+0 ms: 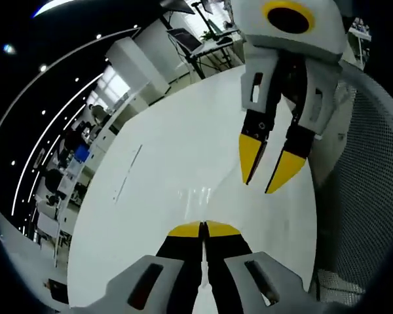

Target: Open the resealable bag by pulling the two sides of the seal apart until the entire bag opening is separated and visibly accessible.

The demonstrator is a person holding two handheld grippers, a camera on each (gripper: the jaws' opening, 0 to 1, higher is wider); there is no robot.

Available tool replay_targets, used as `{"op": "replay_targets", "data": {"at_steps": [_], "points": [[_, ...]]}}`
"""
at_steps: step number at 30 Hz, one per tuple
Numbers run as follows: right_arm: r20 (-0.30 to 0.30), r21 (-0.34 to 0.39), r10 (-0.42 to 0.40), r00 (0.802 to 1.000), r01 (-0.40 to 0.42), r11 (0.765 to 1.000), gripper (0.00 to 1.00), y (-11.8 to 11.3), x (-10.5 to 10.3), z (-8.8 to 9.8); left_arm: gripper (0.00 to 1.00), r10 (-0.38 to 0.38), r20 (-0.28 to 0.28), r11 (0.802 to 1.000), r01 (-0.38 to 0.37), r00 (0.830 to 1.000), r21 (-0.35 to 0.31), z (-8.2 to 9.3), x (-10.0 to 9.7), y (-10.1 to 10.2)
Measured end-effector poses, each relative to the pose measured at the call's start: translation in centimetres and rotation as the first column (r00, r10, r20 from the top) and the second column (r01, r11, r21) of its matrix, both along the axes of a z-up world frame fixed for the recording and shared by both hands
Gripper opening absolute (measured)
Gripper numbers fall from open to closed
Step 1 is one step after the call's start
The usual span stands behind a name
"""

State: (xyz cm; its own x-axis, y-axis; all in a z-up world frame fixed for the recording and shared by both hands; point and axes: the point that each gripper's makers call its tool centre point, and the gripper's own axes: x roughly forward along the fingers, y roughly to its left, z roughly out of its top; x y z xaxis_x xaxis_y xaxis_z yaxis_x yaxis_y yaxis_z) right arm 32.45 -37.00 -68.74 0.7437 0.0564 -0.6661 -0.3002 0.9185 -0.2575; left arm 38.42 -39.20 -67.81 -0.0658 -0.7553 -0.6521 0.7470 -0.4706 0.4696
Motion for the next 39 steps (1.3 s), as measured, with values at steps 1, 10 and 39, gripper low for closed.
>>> {"op": "replay_targets", "data": {"at_steps": [1, 10, 39], "points": [[-0.003, 0.008, -0.006, 1.000, 0.006, 1.000, 0.08, 0.1, -0.3, 0.0, 0.00, 0.001, 0.000, 1.000, -0.001, 1.000, 0.007, -0.3, 0.0, 0.1], [-0.046, 0.128, -0.122, 0.991, 0.127, 0.984, 0.19, 0.2, -3.0, -0.3, 0.00, 0.013, 0.009, 0.999, -0.014, 1.000, 0.050, -2.4, 0.5, 1.8], [-0.054, 0.357, -0.503, 0.863, 0.487, 0.797, 0.26, -5.3, -7.4, 0.1, 0.00, 0.185, -0.060, 0.981, -0.181, 0.981, 0.064, -5.9, 4.2, -4.8]]}}
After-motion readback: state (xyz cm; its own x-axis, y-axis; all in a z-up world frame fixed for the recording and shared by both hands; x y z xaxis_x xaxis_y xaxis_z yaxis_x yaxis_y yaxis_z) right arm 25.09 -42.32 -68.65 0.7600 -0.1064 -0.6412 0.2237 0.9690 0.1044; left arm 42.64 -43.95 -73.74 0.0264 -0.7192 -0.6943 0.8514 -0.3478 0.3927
